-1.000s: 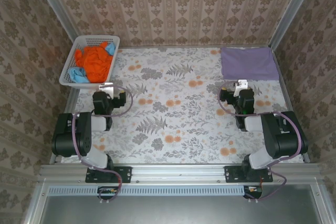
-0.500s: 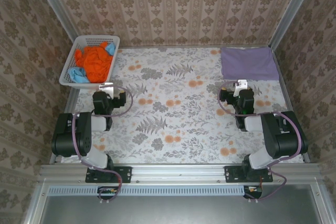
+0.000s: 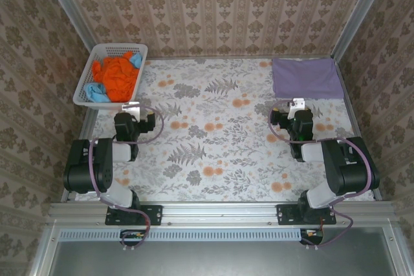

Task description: Fold and stack the t-shirts

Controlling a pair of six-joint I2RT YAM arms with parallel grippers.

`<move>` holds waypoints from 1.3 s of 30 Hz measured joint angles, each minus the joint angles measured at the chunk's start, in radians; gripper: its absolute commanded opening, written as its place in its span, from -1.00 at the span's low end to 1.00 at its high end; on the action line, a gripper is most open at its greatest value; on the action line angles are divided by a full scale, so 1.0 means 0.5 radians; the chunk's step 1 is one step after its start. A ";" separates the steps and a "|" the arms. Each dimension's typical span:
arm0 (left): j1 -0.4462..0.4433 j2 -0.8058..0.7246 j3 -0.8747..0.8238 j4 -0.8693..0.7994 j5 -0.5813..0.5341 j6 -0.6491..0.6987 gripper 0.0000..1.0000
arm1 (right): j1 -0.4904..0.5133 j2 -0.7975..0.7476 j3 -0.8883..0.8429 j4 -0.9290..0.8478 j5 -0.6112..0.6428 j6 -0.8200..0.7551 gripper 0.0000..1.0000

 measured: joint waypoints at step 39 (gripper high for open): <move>0.443 0.157 2.231 -2.464 0.193 -1.517 0.76 | 0.880 -0.864 0.620 -1.549 -0.575 0.932 0.91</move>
